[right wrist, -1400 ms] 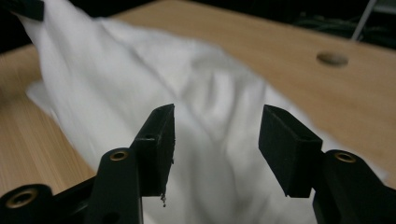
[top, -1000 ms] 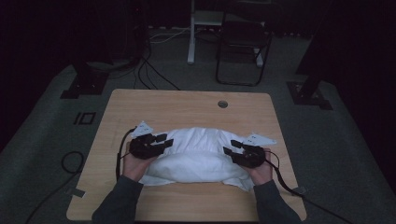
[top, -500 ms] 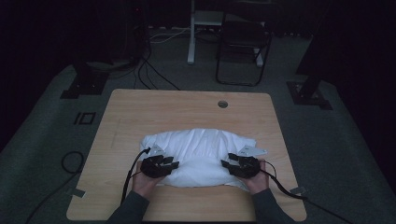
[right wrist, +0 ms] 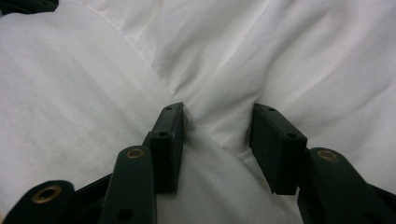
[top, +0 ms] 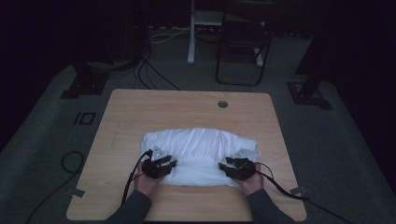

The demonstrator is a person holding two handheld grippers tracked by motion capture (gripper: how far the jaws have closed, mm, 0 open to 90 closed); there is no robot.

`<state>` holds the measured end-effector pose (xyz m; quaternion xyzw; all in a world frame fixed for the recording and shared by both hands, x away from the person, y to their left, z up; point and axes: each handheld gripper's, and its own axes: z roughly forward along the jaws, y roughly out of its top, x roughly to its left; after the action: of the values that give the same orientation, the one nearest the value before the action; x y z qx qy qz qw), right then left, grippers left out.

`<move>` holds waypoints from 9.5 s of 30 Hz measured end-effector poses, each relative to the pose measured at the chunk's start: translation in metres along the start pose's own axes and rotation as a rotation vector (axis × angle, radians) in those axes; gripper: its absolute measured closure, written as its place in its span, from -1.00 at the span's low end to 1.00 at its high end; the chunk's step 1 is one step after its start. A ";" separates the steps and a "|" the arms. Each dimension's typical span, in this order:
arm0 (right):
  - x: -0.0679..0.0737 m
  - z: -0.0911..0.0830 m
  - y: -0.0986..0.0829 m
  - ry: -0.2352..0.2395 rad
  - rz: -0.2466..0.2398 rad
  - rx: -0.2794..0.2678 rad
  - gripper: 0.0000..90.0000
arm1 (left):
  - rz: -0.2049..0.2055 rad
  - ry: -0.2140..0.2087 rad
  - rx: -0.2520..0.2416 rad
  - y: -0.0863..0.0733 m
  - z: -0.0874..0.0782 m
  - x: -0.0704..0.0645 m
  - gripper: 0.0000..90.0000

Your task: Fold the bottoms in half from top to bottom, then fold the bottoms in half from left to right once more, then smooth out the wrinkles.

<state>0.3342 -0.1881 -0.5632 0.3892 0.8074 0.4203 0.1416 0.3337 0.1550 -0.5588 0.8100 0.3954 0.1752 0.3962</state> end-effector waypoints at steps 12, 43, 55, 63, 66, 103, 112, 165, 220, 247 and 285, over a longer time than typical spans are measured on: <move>-0.002 0.018 0.013 0.013 0.005 0.012 0.20 | -0.154 0.018 -0.069 0.015 -0.035 0.029 -0.07; -0.003 0.018 0.007 0.020 0.014 -0.029 0.20 | -0.291 0.232 0.037 -0.014 -0.013 0.071 -0.95; -0.003 0.018 0.006 0.019 0.014 -0.034 0.20 | -0.294 0.145 0.010 -0.008 -0.011 0.059 -0.03; 0.001 0.010 0.014 -0.004 -0.025 -0.020 0.13 | -0.332 0.055 -0.045 -0.007 -0.023 0.064 0.79; 0.005 -0.005 0.026 -0.013 -0.049 -0.067 0.12 | -0.323 0.041 -0.093 -0.001 -0.037 0.064 0.80; 0.062 0.069 0.080 0.005 -0.171 0.049 0.00 | -0.170 -0.100 -0.241 0.087 -0.051 0.008 0.81; 0.055 0.067 0.067 -0.010 -0.171 0.086 0.04 | -0.159 -0.115 -0.233 0.092 -0.046 0.000 0.81; -0.031 -0.044 0.052 0.003 0.004 -0.182 -0.19 | -0.042 -0.256 0.002 0.097 0.087 -0.102 0.80; -0.072 -0.034 0.057 -0.133 0.087 -0.050 0.20 | -0.065 -0.127 0.003 0.073 0.049 -0.043 0.50; -0.042 -0.071 0.070 -0.093 -0.001 -0.180 0.05 | -0.045 -0.099 -0.015 0.069 0.049 -0.047 0.50; -0.046 -0.037 0.084 -0.186 -0.030 -0.062 0.18 | -0.020 -0.031 -0.037 0.049 0.029 -0.069 0.50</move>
<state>0.3867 -0.2147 -0.4784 0.4097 0.7831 0.4050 0.2343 0.3327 0.0677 -0.5366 0.8011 0.3941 0.1660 0.4187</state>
